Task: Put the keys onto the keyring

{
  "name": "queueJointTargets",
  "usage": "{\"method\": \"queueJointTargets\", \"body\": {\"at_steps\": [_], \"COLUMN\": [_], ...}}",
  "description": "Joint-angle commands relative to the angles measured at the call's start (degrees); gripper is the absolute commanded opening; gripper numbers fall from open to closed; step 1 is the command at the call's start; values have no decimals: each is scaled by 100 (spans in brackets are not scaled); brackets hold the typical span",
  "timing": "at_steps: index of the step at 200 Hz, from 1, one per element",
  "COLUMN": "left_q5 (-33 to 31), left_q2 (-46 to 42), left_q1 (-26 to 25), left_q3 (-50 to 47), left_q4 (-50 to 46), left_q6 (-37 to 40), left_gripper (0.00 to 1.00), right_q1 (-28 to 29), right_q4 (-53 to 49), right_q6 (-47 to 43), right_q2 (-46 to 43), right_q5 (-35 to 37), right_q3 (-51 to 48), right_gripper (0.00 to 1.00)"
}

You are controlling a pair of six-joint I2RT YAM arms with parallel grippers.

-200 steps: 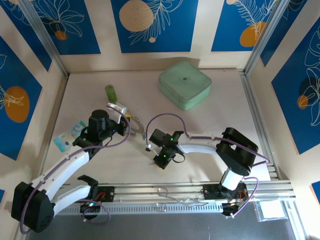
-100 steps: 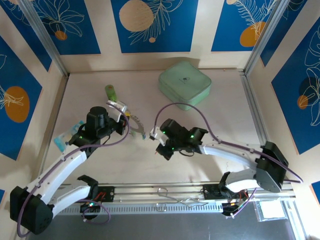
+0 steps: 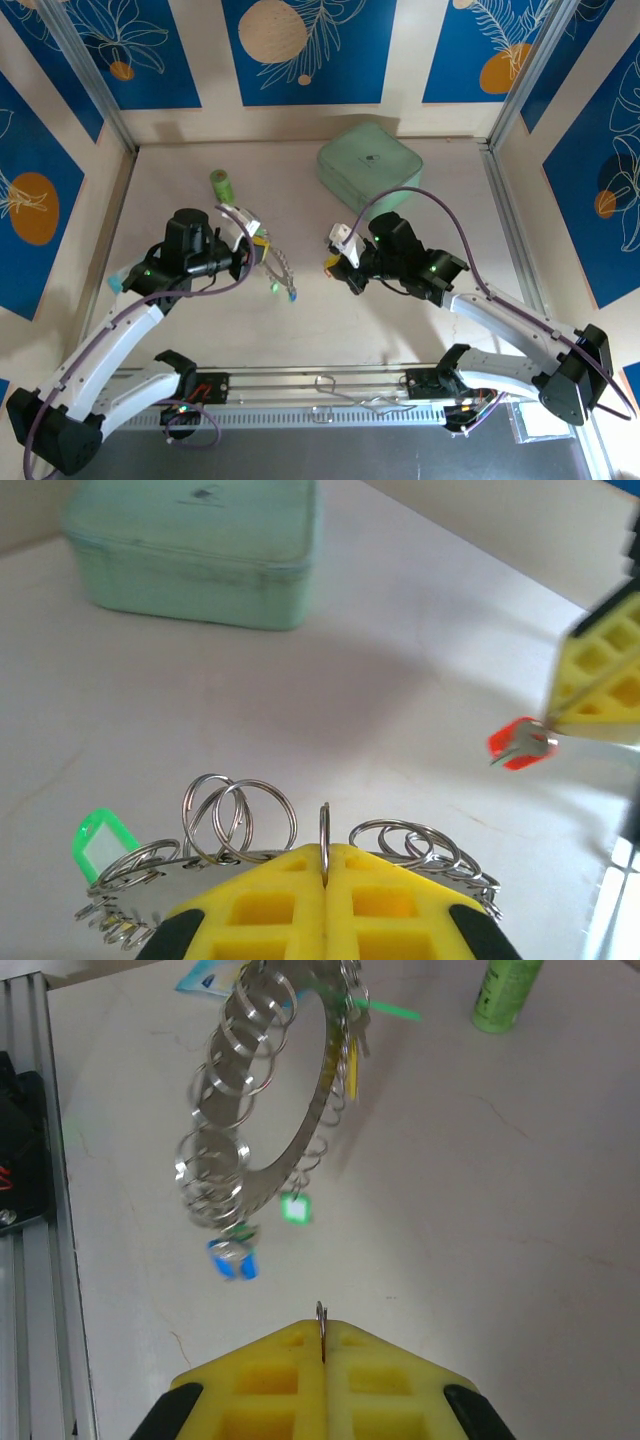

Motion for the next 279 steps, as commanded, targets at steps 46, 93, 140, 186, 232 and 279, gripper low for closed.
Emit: {"method": "queueJointTargets", "body": {"at_steps": [46, 93, 140, 186, 232, 279], "left_q5": [967, 1167, 817, 553, 420, 396], "left_q2": [192, 746, 799, 1045, 1081, 1125], "left_q1": [-628, -1073, -1316, -1404, -1474, -1509], "left_q3": [339, 644, 661, 894, 950, 961], "left_q4": [-487, -852, -808, -955, -915, -863], "left_q6": [-19, -308, -217, -298, -371, -389], "left_gripper": [0, 0, 0, 0, 0, 0], "right_q1": [401, 839, 1119, 1262, 1293, 1304], "right_q4": [426, 1035, 1078, 881, 825, 928], "right_q6": [-1922, -2856, -3530, -3510, -3350, -3244], "right_q2": [-219, -289, -445, -404, -250, -183], "right_q5": [595, 1289, 1275, 1336, 1573, 1542], "right_q3": [-84, -292, -421, -307, -181, -179], "right_gripper": [0, 0, 0, 0, 0, 0]}}
